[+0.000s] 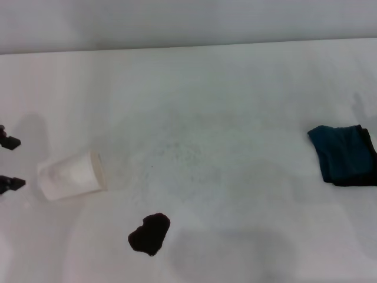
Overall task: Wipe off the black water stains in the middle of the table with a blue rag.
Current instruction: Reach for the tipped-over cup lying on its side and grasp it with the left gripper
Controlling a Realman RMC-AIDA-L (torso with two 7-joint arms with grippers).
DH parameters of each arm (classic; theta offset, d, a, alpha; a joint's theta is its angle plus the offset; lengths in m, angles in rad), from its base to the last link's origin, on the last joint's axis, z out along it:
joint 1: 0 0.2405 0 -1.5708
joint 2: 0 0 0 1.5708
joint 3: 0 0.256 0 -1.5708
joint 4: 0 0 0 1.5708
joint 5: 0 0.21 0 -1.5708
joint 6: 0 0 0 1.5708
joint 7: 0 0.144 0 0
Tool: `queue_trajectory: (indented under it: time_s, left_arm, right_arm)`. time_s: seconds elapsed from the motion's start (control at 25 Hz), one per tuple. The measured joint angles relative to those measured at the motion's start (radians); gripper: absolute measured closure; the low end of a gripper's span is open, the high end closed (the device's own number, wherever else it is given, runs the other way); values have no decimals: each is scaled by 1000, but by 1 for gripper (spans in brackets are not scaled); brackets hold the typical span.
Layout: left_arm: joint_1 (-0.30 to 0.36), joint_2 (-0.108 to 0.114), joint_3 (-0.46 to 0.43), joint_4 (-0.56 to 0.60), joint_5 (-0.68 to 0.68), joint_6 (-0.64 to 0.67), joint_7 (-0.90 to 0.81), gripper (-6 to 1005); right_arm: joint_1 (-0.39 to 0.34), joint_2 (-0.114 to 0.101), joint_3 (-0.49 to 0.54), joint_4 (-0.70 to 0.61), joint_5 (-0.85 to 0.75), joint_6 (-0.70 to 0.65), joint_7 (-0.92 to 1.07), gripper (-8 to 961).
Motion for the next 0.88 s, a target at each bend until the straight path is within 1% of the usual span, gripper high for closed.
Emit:
queue_trajectory:
  time_s: [0.04,0.16,0.32,0.56,0.88]
  left_arm:
    - [3,-5,0,3,0,-9,1,170]
    - [24,-10,-1,27,-28,-18,-1,170]
    - [47,-10,-2,56,-47,-39,-2,170]
    - [93,-9,-3,125,-68,-112,0,170]
    - [108,-9,-3,163,-104,-151,18,170]
  right_arm:
    - [-2,0,0,2,0,0,0,288]
    - [-3,-1,0,4,0,0,0,289]
    - [2,-1,7,4,0,1,0,289]
    - [12,-1,24,4,0,-8,-1,290]
    - [16,-2,28,6,0,-13,0,289]
